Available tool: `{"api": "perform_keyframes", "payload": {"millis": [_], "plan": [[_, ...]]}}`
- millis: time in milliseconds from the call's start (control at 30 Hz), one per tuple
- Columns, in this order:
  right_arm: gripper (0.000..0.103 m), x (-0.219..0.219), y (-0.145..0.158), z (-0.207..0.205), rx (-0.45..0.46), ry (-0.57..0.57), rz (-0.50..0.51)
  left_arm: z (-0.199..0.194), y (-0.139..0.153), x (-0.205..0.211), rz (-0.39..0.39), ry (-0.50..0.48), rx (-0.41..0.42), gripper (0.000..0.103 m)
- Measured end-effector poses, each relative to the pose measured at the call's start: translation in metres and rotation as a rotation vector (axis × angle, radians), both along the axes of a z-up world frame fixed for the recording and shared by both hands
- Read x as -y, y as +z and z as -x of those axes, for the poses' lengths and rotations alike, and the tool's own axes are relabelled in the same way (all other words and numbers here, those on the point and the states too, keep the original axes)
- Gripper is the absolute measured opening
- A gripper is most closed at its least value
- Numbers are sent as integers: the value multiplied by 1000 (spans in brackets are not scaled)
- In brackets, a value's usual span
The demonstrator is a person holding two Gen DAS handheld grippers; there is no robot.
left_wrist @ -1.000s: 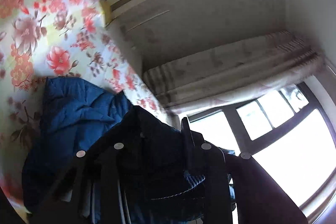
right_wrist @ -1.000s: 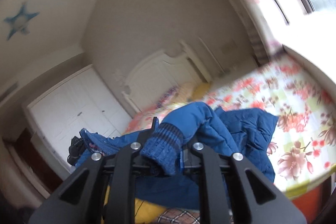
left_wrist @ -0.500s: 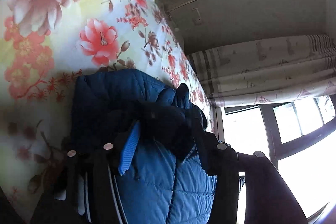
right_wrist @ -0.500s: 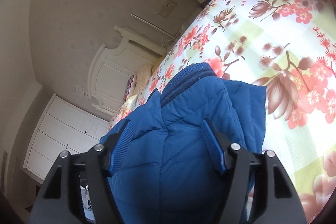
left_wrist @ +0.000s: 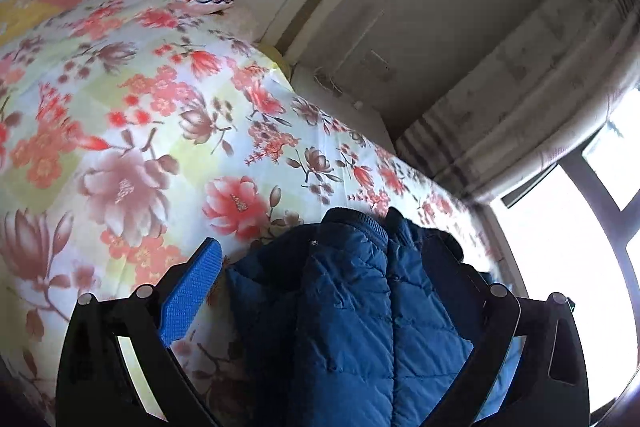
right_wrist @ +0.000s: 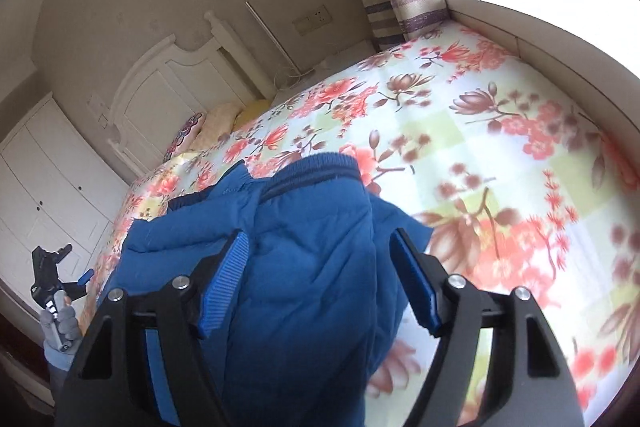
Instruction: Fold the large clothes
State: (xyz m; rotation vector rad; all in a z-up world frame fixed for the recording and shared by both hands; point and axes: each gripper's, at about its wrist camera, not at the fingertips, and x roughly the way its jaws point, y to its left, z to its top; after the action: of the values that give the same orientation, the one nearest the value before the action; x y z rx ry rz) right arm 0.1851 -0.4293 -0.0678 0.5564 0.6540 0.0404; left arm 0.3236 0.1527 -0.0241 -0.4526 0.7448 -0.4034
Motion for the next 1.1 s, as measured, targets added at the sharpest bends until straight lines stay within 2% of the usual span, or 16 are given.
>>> {"api": "perform_keyframes", "payload": {"millis": [167, 233, 400, 500, 600, 633, 667, 700, 733, 767, 833, 867, 900, 933, 1000, 1100], "plan": [[73, 7, -3, -27, -39, 46, 15, -28, -12, 56, -220, -169, -14, 98], [75, 5, -3, -39, -48, 78, 32, -36, -19, 67, -271, -221, -33, 98], [75, 9, -12, -52, -77, 117, 30, -56, -24, 88, -317, -309, -84, 98], [75, 9, -18, -52, -75, 120, 9, -70, -30, 101, -390, -328, -108, 98], [75, 10, -19, -52, -72, 128, -2, -87, -49, 111, -396, -371, -197, 98], [75, 10, -18, -52, -72, 133, 0, -89, -54, 111, -383, -379, -216, 93], [75, 9, -17, -53, -74, 142, 7, -91, -57, 109, -338, -384, -223, 78], [75, 8, -17, -55, -75, 153, 12, -90, -57, 107, -301, -381, -220, 71], [75, 7, -16, -57, -76, 164, 13, -86, -54, 102, -281, -353, -190, 54], [75, 6, -16, -59, -79, 178, 13, -81, -49, 99, -275, -334, -167, 28], [50, 3, -14, -59, -75, 173, 41, -55, -30, 85, -232, -268, -79, 21], [30, 0, -8, -55, -55, 157, 90, -33, -17, 81, -236, -244, -11, 20], [19, -6, -1, -47, -17, 158, 133, -15, -6, 81, -256, -230, 39, 19], [17, -12, 6, -40, 11, 161, 162, 7, 6, 79, -269, -219, 95, 19], [13, -32, 27, -19, 58, 165, 242, 36, 23, 73, -263, -192, 144, 19], [12, -63, 64, 12, 146, 184, 336, 36, 53, 60, -239, -138, 186, 19]]}}
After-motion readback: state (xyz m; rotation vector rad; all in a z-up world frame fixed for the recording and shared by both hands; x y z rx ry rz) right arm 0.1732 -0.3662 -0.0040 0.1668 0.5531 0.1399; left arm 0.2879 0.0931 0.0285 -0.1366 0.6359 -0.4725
